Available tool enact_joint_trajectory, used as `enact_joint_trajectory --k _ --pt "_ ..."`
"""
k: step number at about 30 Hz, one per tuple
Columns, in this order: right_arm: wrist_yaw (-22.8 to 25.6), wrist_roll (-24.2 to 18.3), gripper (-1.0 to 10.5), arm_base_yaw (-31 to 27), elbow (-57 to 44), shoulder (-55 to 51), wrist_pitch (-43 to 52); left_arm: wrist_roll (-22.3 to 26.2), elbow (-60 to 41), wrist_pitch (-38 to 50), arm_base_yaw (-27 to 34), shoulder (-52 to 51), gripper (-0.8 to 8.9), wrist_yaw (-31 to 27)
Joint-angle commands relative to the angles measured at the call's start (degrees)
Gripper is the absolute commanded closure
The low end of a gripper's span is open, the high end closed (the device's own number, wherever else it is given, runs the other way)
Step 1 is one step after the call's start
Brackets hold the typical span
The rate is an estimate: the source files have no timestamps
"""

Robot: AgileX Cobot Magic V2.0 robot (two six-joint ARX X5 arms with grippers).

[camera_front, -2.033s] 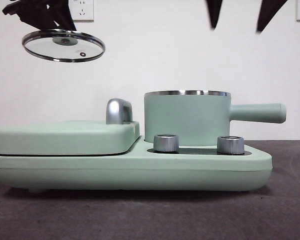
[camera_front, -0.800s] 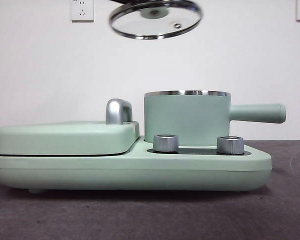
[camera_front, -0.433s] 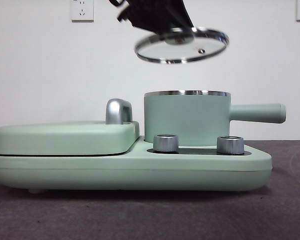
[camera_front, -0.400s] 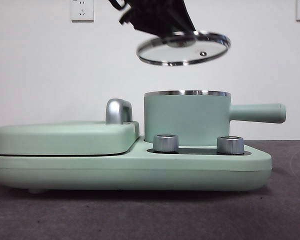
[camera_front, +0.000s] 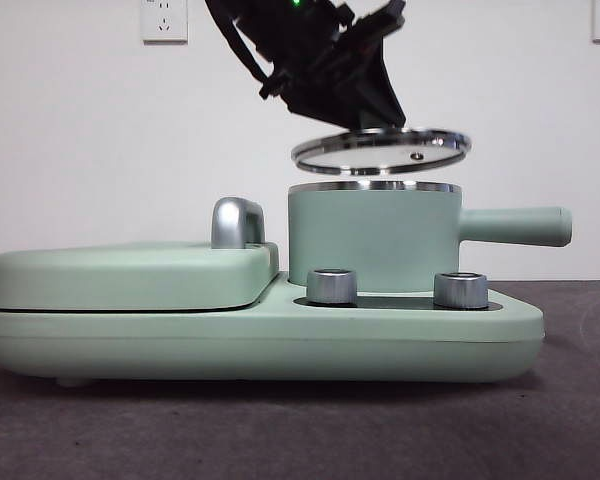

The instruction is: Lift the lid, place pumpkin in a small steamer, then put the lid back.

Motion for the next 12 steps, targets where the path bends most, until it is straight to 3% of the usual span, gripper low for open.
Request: enact_joint_trajectory --k 1,12 --pt "-0.2 0.2 4.6 0.5 0.5 0.0 0.6 0.7 1.1 1.9 -0.2 1.6 7.95 0.1" --pt "0.0 0.8 4.7 0.5 0.5 0.0 0.6 0.7 1.1 2.9 -0.1 2.7 7.95 -0.8"
